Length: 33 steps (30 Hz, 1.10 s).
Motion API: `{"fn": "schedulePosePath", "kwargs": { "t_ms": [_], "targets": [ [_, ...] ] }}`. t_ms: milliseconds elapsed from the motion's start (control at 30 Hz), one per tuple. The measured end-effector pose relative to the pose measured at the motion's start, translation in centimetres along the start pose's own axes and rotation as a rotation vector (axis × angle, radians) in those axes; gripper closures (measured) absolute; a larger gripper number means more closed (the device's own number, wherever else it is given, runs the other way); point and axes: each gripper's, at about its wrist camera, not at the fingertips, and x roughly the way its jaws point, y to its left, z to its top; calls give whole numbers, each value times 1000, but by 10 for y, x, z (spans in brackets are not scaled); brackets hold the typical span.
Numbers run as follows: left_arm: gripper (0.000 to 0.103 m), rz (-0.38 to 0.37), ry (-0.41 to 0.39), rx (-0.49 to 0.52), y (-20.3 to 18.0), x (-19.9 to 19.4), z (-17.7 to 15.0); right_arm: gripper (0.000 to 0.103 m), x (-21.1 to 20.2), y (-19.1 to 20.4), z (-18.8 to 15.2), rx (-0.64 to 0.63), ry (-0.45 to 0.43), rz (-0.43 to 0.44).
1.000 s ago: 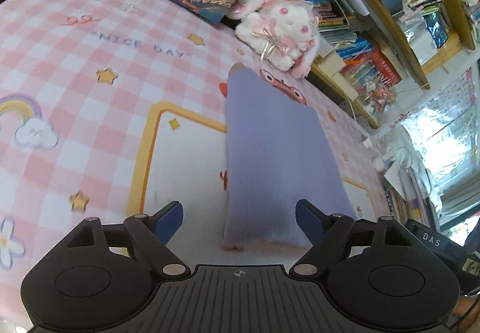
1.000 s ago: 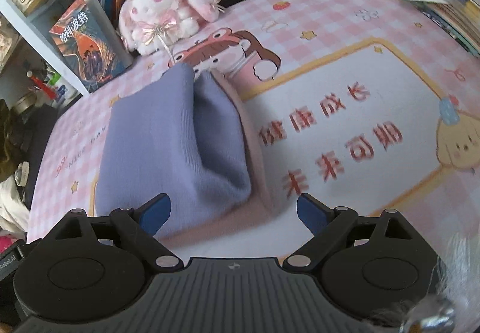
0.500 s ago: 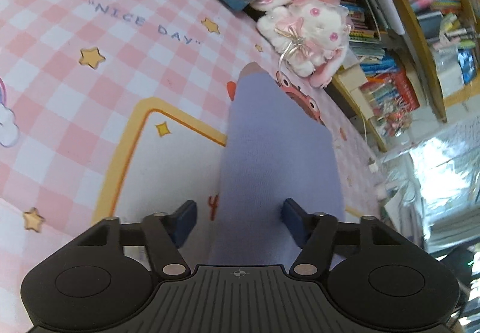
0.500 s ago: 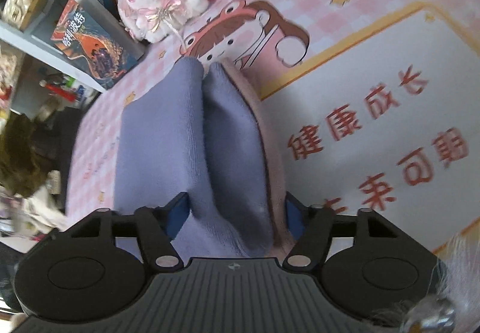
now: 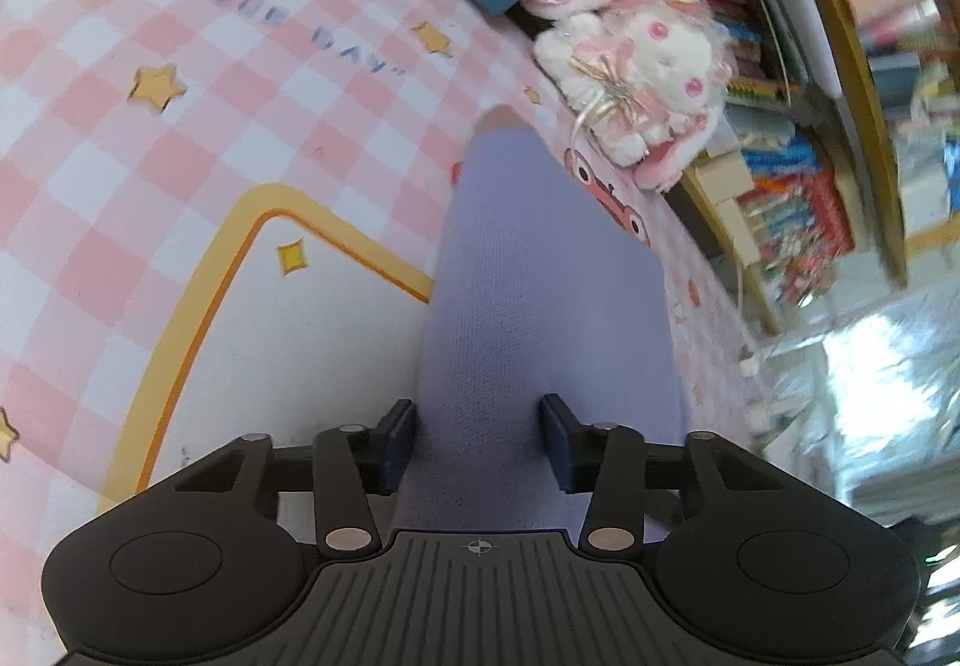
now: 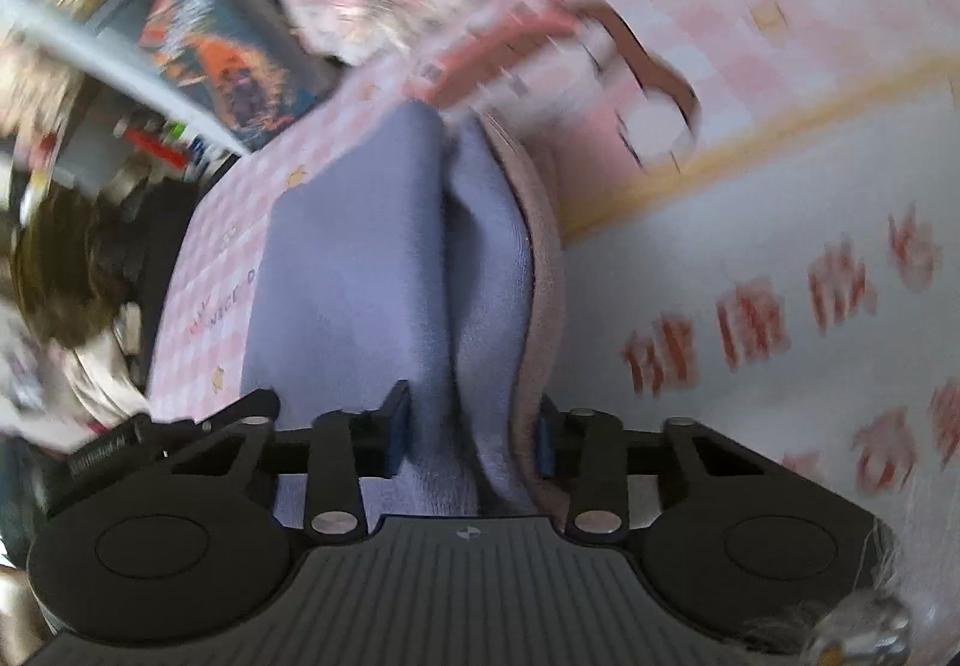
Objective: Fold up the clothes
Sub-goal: 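Lift and carry the folded sweater toward the plush bunny with both grippers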
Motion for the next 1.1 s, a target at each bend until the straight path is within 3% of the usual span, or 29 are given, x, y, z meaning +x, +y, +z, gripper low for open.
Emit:
{"fn": "schedulePosePath", "kwargs": {
  "t_ms": [100, 167, 233, 300, 367, 600, 733, 867, 967, 1100],
  "targets": [
    [65, 54, -23, 155, -26, -4, -7, 76, -17, 31, -7, -276, -106, -32],
    [65, 67, -16, 167, -27, -2, -7, 76, -21, 37, -9, -351, -122, -44],
    [60, 44, -7, 128, -19, -1, -4, 76, -18, 27, -5, -309, -92, -50],
    [49, 31, 6, 105, -13, -1, -2, 70, -13, 6, 2, -200, -47, -47],
    [44, 25, 11, 86, -10, 3, -1, 57, -10, -10, 6, -107, -8, -25],
    [44, -34, 29, -4, -3, 22, -4, 48, 7, -36, 11, 61, 67, 82],
    [52, -21, 15, 2, -9, 27, -5, 49, 16, -29, 19, 44, 66, 101],
    [60, 12, -18, 77, -25, 19, -10, 69, 13, -19, 20, -35, 48, 86],
    [61, 12, -48, 133, -38, 9, -15, 71, 0, -6, 15, -141, 11, 69],
    [61, -18, -90, 157, -46, -5, -19, 71, -17, -5, 13, -184, -38, 96]
  ]
}}
